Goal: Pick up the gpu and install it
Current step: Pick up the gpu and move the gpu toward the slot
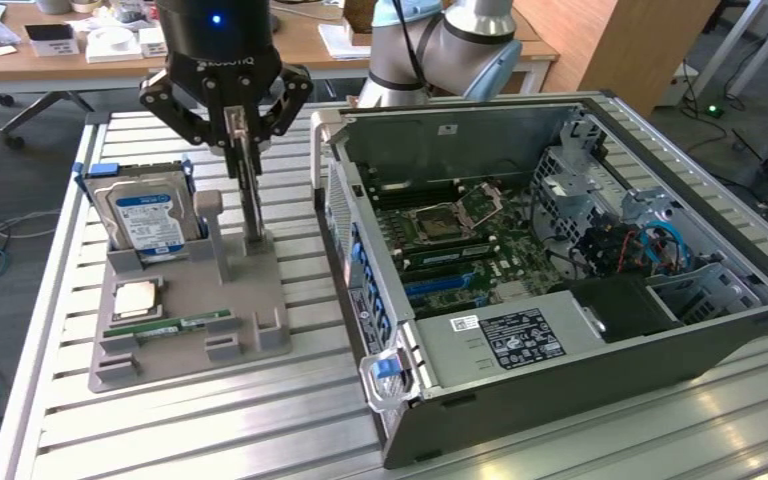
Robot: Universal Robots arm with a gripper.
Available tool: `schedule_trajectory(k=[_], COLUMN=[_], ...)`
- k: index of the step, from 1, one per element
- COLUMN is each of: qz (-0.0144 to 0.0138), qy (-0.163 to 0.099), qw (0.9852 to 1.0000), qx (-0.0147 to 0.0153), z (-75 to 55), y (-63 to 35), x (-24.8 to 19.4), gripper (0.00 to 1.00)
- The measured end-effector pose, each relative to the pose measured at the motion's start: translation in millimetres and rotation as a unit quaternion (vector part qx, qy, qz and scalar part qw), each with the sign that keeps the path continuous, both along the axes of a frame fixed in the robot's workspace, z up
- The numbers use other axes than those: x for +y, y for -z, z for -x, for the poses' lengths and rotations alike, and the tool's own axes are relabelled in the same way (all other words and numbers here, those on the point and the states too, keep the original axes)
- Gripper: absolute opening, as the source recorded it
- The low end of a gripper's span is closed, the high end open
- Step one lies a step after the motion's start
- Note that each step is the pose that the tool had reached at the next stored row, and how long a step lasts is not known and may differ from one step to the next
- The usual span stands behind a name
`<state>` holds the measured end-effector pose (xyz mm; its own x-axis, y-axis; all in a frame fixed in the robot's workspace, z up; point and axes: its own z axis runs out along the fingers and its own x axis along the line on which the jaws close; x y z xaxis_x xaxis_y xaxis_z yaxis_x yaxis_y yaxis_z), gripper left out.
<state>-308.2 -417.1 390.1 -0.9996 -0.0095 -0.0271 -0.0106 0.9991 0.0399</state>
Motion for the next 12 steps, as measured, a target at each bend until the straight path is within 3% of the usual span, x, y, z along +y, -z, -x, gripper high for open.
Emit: schedule_trajectory(k=[12], qz=[0.0], qy=[0.0], qw=[1.0], qx=[0.0], z=[0.0], y=[-21.4], x=[0.0], gripper=[0.26])
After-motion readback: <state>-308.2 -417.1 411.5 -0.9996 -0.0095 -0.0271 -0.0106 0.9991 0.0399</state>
